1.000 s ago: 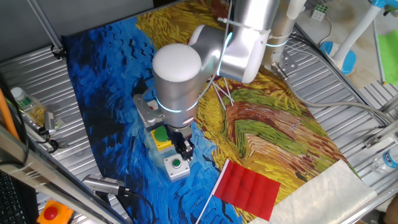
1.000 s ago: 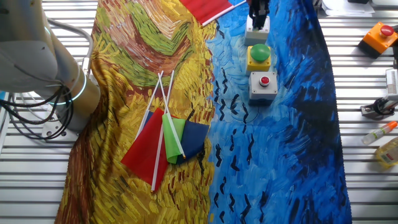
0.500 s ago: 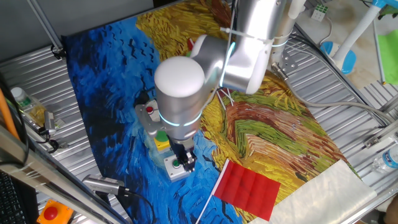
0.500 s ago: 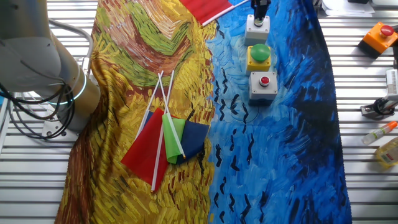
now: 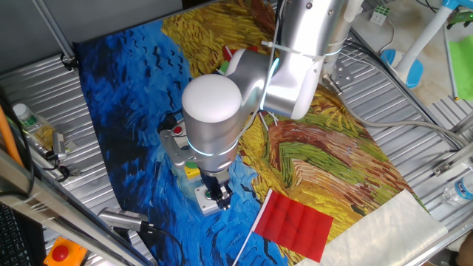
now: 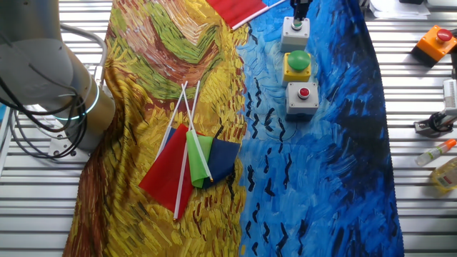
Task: Press three buttons from left to right in sequence
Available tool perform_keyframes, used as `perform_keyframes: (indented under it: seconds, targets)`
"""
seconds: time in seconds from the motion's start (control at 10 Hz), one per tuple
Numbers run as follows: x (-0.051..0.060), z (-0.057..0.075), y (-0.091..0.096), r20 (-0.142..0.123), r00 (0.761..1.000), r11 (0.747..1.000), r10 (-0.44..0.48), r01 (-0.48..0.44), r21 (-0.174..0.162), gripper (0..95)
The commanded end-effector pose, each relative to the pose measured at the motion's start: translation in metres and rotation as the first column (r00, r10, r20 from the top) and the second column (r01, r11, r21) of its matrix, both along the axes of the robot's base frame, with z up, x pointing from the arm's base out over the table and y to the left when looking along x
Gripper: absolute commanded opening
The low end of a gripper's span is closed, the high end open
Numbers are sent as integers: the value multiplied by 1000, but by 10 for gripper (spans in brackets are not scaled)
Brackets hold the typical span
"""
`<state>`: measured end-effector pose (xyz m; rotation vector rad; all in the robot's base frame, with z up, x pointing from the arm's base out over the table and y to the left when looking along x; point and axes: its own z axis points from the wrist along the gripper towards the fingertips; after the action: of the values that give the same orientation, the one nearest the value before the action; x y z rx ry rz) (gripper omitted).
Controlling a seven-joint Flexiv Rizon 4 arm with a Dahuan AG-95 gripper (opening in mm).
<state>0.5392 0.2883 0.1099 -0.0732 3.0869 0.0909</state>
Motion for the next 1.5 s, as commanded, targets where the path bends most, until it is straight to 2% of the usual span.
perform_keyframes:
  seconds: [0.1, 1.5]
  targets:
    - [1, -2, 1, -3, 1000, 1000, -1, 1, 2, 570]
    - [3, -5, 2, -9, 1000, 1000, 2, -2, 1, 570]
